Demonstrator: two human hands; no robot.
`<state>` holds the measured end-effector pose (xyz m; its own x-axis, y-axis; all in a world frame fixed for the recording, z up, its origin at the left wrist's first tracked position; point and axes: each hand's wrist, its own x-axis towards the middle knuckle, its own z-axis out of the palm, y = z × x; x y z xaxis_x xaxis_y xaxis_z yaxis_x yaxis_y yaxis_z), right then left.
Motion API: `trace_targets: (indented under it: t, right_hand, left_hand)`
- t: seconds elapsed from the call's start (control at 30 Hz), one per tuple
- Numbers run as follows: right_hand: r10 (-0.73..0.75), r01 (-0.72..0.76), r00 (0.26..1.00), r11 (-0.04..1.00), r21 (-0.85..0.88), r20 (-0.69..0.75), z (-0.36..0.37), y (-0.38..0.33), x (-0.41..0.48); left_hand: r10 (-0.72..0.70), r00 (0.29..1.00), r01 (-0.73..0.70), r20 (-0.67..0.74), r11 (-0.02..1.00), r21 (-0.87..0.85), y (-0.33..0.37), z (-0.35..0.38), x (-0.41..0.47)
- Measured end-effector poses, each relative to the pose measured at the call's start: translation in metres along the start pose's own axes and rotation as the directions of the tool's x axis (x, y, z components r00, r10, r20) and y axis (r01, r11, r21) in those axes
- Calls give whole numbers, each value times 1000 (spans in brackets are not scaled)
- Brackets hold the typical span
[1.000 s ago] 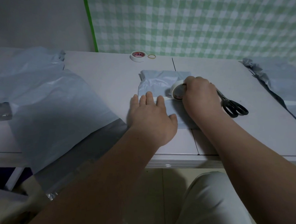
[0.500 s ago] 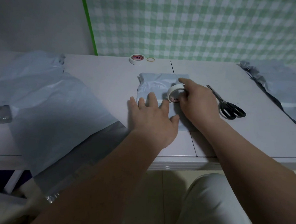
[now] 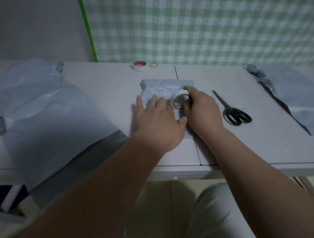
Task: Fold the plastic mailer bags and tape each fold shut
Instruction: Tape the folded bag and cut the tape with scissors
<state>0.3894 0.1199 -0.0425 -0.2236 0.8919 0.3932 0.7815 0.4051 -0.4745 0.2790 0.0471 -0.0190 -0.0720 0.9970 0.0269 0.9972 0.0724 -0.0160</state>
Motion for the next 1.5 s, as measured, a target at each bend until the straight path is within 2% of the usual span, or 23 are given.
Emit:
trace_targets:
  t: [0.07,0.17,0.33,0.63,1.0,1.3,1.5]
  right_hand:
    - [-8,8,1000,1000,0,-19,1,0,0]
    - [-20,19,999,1000,-12,-35,-1,-1,-1]
    - [-24,29,999,988,-153,35,-15,-6,4]
    - [-41,69,995,949,-309,96,-37,1,6]
    - [-87,129,991,816,-563,101,-42,-1,2]
    - [-125,114,992,806,-581,21,-30,0,-7]
    - [-157,86,983,852,-517,-95,-22,4,-8]
  left_hand:
    - [37,999,-36,21,997,-64,2,5,0]
    - [40,998,-38,39,997,-66,1,13,-2]
    - [12,998,-8,68,999,-52,4,13,-1]
    - [20,995,-17,96,999,-28,3,9,-1]
    - [-6,998,8,70,1000,-28,7,8,0]
    - [-63,993,59,102,998,37,18,4,4]
    - [-107,983,106,151,994,11,27,0,8]
